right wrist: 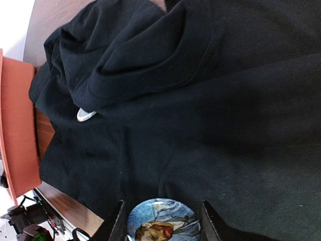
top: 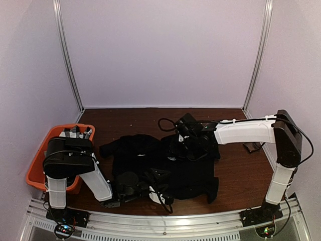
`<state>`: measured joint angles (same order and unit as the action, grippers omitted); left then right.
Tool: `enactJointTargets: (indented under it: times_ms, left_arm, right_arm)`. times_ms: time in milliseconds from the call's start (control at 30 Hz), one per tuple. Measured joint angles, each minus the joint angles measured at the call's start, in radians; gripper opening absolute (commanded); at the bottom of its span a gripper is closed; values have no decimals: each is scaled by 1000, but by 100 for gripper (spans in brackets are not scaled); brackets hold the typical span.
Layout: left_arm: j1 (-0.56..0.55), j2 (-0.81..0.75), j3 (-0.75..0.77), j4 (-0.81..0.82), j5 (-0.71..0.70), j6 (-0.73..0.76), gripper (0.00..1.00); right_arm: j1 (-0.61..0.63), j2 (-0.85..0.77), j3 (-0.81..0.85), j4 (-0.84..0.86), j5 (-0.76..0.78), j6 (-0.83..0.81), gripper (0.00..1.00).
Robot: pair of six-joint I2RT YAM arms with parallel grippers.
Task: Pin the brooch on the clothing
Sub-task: Pass from the right arm to the left
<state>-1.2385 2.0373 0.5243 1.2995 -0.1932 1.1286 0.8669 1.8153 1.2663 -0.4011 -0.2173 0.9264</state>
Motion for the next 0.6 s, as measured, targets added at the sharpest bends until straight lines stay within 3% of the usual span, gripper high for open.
enactJointTargets:
  times_ms: [267, 600]
  left_arm:
    - [-37, 6, 2, 13, -61, 96, 73]
    - [-58, -107, -10, 18, -99, 158, 73]
  right_arm:
    - [56, 62, 36, -25, 13, -2, 42]
    - [66, 71, 36, -34, 25, -2, 42]
